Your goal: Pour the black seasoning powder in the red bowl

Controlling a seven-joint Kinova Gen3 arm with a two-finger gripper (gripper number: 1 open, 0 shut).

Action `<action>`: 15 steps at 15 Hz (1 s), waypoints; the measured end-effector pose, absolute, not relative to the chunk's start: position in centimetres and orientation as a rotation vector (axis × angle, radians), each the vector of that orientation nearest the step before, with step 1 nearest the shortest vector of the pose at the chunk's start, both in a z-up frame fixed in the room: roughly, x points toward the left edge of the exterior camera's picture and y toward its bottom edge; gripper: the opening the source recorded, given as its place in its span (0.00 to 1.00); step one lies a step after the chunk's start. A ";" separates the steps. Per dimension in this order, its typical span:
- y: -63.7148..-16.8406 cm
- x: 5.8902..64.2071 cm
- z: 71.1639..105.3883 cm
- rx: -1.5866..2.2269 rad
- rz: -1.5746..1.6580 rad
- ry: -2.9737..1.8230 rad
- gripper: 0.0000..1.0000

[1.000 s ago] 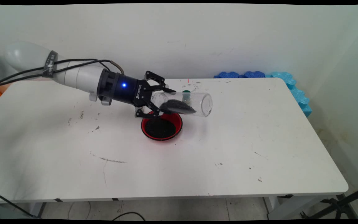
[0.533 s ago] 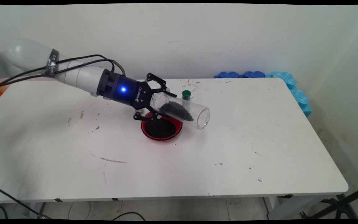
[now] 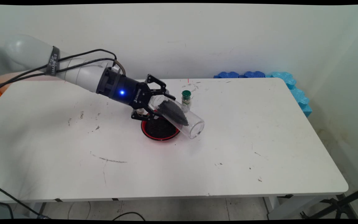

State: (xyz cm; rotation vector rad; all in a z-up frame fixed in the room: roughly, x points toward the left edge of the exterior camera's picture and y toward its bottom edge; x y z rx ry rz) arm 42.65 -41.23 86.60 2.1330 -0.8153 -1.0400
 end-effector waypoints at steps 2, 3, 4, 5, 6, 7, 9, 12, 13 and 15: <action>-41.4 42.6 86.9 2.101 -0.987 -0.887 0.00; -41.4 42.6 87.1 2.081 -0.957 -0.928 0.00; -41.4 42.6 87.3 2.062 -0.931 -0.964 0.00; -41.4 42.6 87.5 2.039 -0.901 -1.007 0.00; -41.4 42.5 87.7 2.016 -0.875 -1.044 0.00; -41.4 42.5 88.0 1.987 -0.842 -1.090 0.00; -41.4 42.2 88.7 1.916 -0.770 -1.193 0.00; -41.5 41.8 89.9 1.815 -0.682 -1.313 0.00; -41.6 41.7 90.3 1.777 -0.648 -1.352 0.00; -41.6 41.3 91.3 1.695 -0.582 -1.432 0.00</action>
